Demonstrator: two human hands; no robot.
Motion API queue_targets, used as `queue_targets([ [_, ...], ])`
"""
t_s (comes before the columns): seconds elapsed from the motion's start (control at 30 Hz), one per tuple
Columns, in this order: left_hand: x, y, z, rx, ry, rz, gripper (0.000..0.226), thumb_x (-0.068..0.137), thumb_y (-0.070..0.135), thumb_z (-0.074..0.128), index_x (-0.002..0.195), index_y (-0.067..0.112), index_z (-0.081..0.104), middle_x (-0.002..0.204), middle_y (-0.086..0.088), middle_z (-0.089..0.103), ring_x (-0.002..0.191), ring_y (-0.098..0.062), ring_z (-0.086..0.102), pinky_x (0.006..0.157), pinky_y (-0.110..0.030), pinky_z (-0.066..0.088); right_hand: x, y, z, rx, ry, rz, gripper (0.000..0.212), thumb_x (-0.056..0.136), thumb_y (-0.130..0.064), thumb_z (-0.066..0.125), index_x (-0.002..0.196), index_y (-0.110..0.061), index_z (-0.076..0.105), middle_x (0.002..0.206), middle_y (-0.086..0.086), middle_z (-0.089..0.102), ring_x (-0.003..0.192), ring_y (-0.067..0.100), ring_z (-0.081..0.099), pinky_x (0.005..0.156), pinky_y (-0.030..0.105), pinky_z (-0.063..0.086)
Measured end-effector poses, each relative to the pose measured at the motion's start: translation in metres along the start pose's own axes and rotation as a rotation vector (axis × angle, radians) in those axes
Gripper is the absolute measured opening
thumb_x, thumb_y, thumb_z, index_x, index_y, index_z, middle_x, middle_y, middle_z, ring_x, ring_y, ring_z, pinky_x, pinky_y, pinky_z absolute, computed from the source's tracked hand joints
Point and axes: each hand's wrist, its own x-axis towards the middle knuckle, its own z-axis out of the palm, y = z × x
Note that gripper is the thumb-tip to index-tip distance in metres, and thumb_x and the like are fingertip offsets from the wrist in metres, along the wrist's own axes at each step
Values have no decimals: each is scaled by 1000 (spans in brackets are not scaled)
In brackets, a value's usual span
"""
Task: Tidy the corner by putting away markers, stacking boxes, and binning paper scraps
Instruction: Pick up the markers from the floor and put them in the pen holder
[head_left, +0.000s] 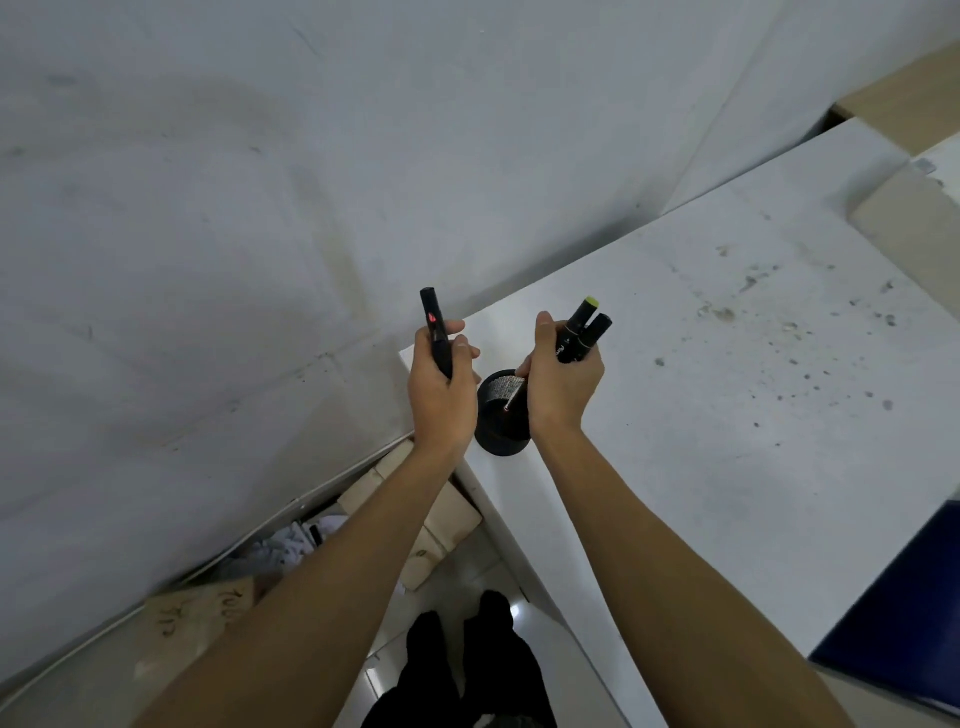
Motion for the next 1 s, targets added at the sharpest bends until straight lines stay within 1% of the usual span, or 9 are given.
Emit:
queue_targets([
  [0.1, 2, 0, 10, -9, 0, -5, 12, 101, 17, 47, 109, 20, 56, 77, 8, 61, 58, -3, 55, 64, -14, 50, 5, 3, 0, -41, -28, -32, 15, 90, -26, 70, 89, -13, 62, 73, 16, 65, 54, 17, 62, 62, 24, 56],
  [0.17, 1, 0, 14, -16, -9, -9, 12, 101, 18, 47, 109, 20, 56, 78, 7, 61, 60, -3, 58, 67, -15, 50, 5, 6, -1, -58, -51, -64, 16, 89, -23, 72, 90, -11, 62, 79, 11, 68, 58, 18, 67, 67, 27, 58],
  [0.27, 1, -2, 20, -32, -24, -25, 11, 101, 19, 48, 109, 21, 56, 80, 5, 61, 63, -4, 61, 70, -20, 52, 6, 9, -6, -40, -68, -87, 19, 88, -18, 74, 93, -7, 60, 65, -7, 65, 61, 22, 70, 72, 32, 58],
  [0.4, 1, -5, 27, -42, 10, -26, 8, 101, 19, 49, 106, 19, 55, 78, 14, 62, 68, 2, 62, 80, -31, 55, 10, 10, -14, 29, -55, -91, 20, 92, -18, 70, 94, -1, 59, 70, 12, 69, 66, 23, 72, 72, 25, 55],
  [0.5, -2, -5, 33, -63, 22, -21, 4, 100, 18, 51, 102, 17, 54, 79, 19, 63, 72, 2, 63, 85, -37, 57, 13, 8, -21, 67, -73, -100, 16, 98, -17, 59, 95, -1, 58, 80, 14, 74, 78, 24, 75, 73, 23, 55],
  [0.6, -6, -5, 40, -69, 25, 1, 6, 99, 20, 53, 101, 13, 53, 87, 10, 62, 76, -3, 66, 85, -34, 57, 16, 4, -27, 90, -80, -145, 12, 99, -10, 51, 92, -6, 59, 85, 12, 74, 87, 27, 74, 77, 27, 56],
  [0.7, -8, -7, 45, -65, 10, 1, 6, 98, 21, 54, 98, 16, 52, 86, 13, 63, 82, -12, 68, 81, -29, 55, 18, 6, -32, 78, -82, -176, 12, 98, -8, 49, 91, -7, 60, 87, 12, 74, 88, 26, 73, 90, 37, 55],
  [0.87, -16, -12, 48, -86, 38, 9, 9, 98, 25, 53, 91, 18, 54, 82, 14, 67, 90, -17, 68, 85, -29, 53, 16, 6, -42, 29, -107, -208, 13, 97, -8, 49, 92, -2, 60, 89, 10, 73, 90, 20, 72, 89, 33, 55],
  [1.0, -20, -12, 46, -76, 80, 23, 33, 102, 29, 40, 90, 4, 59, 92, -8, 69, 93, -17, 65, 89, -27, 49, 11, 3, -44, -6, -111, -244, 13, 95, -7, 50, 91, -2, 61, 88, 5, 72, 92, 16, 69, 89, 30, 53],
])
